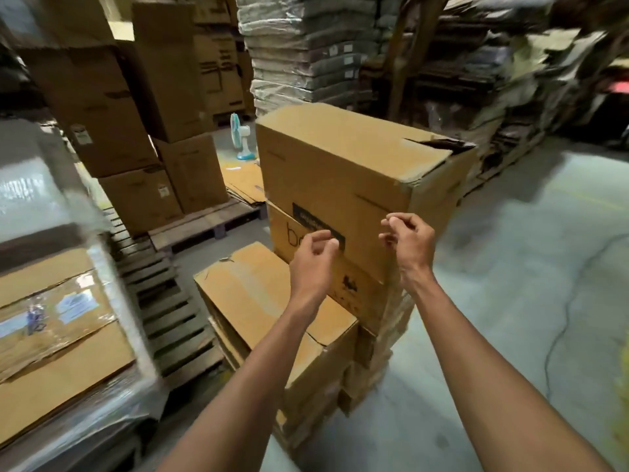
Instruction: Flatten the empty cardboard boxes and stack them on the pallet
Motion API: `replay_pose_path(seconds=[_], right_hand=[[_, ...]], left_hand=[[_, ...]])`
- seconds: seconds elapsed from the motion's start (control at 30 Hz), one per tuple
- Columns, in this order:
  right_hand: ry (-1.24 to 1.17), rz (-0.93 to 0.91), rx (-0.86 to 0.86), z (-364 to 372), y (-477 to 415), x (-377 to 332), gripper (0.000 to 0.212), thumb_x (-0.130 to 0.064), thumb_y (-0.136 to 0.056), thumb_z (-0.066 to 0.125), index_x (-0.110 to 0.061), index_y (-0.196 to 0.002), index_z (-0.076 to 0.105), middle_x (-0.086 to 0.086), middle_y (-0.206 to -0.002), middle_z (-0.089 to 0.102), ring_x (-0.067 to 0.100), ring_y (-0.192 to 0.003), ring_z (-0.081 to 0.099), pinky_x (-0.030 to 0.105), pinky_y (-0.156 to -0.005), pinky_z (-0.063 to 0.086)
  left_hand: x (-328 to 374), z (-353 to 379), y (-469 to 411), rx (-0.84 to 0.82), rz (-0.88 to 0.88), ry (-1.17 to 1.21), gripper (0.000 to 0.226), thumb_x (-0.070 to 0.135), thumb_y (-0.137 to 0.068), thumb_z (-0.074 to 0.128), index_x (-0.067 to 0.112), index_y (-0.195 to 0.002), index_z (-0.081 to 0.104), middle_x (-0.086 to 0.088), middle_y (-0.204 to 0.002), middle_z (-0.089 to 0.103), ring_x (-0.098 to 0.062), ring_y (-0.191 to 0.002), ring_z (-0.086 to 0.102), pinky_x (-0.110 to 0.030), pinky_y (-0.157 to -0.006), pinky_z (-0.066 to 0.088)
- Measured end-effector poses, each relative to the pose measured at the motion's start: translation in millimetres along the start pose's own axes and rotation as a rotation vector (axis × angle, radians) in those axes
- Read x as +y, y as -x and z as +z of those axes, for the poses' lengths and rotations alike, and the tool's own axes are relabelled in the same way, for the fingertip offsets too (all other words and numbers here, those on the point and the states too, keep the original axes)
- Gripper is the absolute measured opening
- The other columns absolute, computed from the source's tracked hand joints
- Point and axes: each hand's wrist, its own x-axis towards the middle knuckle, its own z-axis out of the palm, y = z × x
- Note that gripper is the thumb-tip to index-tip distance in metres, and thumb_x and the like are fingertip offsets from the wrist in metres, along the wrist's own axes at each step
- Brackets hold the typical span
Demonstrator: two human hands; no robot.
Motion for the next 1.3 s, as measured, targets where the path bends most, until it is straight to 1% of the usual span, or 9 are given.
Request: replay_pose_path(seconds=[0.2, 0.33, 0.47, 0.57, 0.7, 0.93, 1.07, 1.2, 1.3], right_hand=[[-0.082, -0.045, 0.231, -61, -79, -33, 0.02, -0.016, -0.086, 0.061, -0.019, -0.067, 0.064, -0.001, -0.063, 0.065, 0.015, -0.058, 0.056, 0.03, -0.055, 0.043], [0.014, 0.001, 0.186, -85, -151, -48, 0.009, -0.035, -0.084, 0.064, -0.026, -0.083, 0.064, -0.004, -0.084, 0.07, 0.018, -0.078, 0.063, 0.041, -0.072, 0.053], [0.148, 0.049, 0.152, -92, -212, -57, 0.037, -0.046, -0.095, 0.06, -0.017, -0.117, 0.063, 0.0, -0.104, 0.063, 0.019, -0.092, 0.057, 0.03, -0.072, 0.041], [0.2, 0.09, 0.097, -92, -243, -57, 0.047, -0.053, -0.096, 0.051, -0.012, -0.117, 0.063, 0.006, -0.103, 0.062, 0.023, -0.091, 0.058, 0.032, -0.064, 0.041], [0.228, 0.152, 0.015, -88, -261, -52, 0.058, -0.055, -0.098, 0.049, -0.01, -0.133, 0.058, 0.013, -0.13, 0.061, 0.03, -0.111, 0.058, 0.041, -0.092, 0.047], [0.247, 0.148, -0.025, -87, -259, -50, 0.08, -0.06, -0.093, 0.055, -0.014, -0.155, 0.035, 0.012, -0.146, 0.049, 0.031, -0.126, 0.05, 0.04, -0.095, 0.044], [0.211, 0.105, -0.062, -84, -241, -56, 0.075, -0.053, -0.094, 0.059, -0.014, -0.151, 0.029, 0.013, -0.132, 0.048, 0.023, -0.1, 0.051, 0.039, -0.084, 0.046], [0.098, 0.059, -0.028, -67, -204, -57, 0.088, -0.048, -0.094, 0.063, -0.014, -0.16, 0.015, 0.003, -0.124, 0.036, 0.019, -0.098, 0.05, 0.038, -0.08, 0.05], [0.052, 0.018, -0.002, -50, -179, -63, 0.075, -0.054, -0.09, 0.065, -0.012, -0.144, 0.033, 0.01, -0.123, 0.053, 0.026, -0.099, 0.062, 0.048, -0.081, 0.059]], left_hand=[[46, 91, -15, 0.026, 0.072, -0.009, 0.044, 0.042, -0.099, 0.061, 0.026, -0.138, 0.051, 0.005, -0.133, 0.058, -0.012, -0.119, 0.056, -0.035, -0.099, 0.05], [71, 137, -24, 0.072, 0.025, -0.056, 0.077, 0.053, -0.095, 0.061, 0.024, -0.157, 0.026, -0.004, -0.16, 0.034, -0.025, -0.143, 0.038, -0.049, -0.116, 0.036], [89, 173, -35, 0.086, -0.103, -0.096, 0.104, 0.068, -0.092, 0.054, 0.022, -0.163, -0.006, -0.004, -0.171, -0.005, -0.03, -0.156, 0.005, -0.055, -0.124, 0.013], [90, 188, -48, 0.114, -0.172, -0.088, 0.109, 0.076, -0.089, 0.048, 0.022, -0.16, -0.015, -0.004, -0.169, -0.017, -0.03, -0.156, -0.004, -0.059, -0.124, 0.007], [83, 197, -62, 0.134, -0.19, -0.131, 0.097, 0.071, -0.096, 0.039, 0.026, -0.159, -0.02, -0.004, -0.167, -0.02, -0.032, -0.156, -0.006, -0.059, -0.124, 0.006], [81, 193, -68, 0.174, -0.129, -0.102, 0.089, 0.065, -0.099, 0.041, 0.03, -0.16, -0.014, 0.002, -0.169, -0.013, -0.032, -0.156, -0.002, -0.054, -0.124, 0.007], [92, 167, -78, 0.292, -0.026, -0.067, 0.096, 0.074, -0.09, 0.05, 0.034, -0.162, 0.002, -0.003, -0.169, 0.015, -0.035, -0.151, 0.024, -0.06, -0.121, 0.024], [116, 128, -91, 0.408, 0.059, -0.058, 0.088, 0.071, -0.086, 0.057, 0.025, -0.157, 0.034, -0.009, -0.147, 0.055, -0.029, -0.125, 0.058, -0.051, -0.104, 0.049], [124, 94, -96, 0.428, 0.101, -0.097, 0.059, 0.057, -0.092, 0.06, 0.022, -0.139, 0.055, -0.004, -0.117, 0.067, -0.018, -0.096, 0.065, -0.03, -0.072, 0.055]])
